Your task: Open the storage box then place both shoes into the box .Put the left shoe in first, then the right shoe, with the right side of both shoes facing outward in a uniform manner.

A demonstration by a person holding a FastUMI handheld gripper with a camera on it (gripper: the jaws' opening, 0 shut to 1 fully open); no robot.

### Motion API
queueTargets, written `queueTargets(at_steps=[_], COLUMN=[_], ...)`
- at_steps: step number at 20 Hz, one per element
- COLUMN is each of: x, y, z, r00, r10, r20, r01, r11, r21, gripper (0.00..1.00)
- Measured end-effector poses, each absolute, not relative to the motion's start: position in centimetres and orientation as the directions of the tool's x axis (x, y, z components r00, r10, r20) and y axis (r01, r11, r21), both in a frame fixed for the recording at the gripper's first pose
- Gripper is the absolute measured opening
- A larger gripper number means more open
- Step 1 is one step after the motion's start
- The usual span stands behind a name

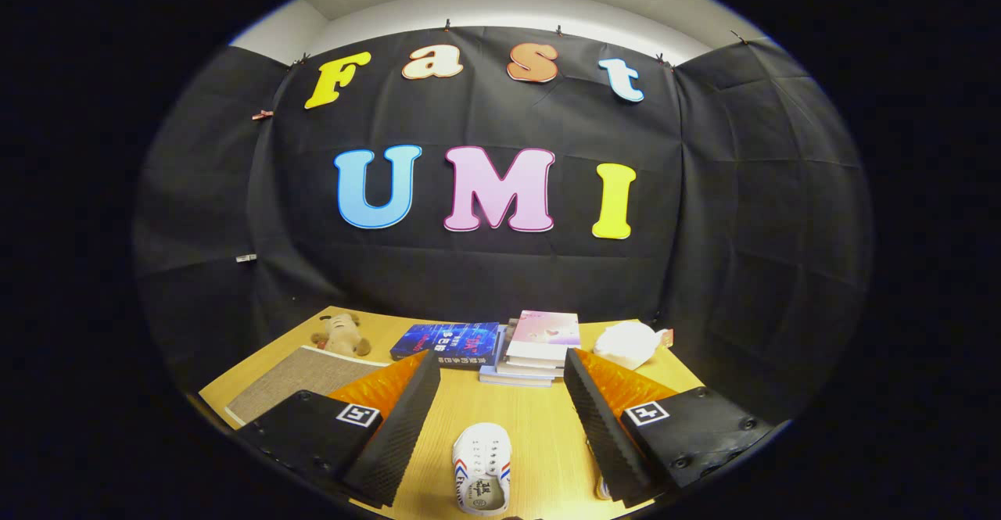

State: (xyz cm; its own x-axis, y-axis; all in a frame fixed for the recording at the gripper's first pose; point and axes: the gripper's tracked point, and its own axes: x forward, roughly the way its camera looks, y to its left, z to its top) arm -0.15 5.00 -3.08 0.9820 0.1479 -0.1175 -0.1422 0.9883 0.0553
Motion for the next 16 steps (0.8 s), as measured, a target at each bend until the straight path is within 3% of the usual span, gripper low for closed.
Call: queueTargets(at_steps=[9,16], x=[0.2,-3.4], y=[7.8,12.2], z=[-9.5,-17.3], r00=[0.857,0.573], r10=[0.413,0.679], r20=[-0.309,-0.459], r01=[-0.339,-0.379], r11=[0.902,0.716], r21=[0.265,0.586], gripper=[0.98,0.98])
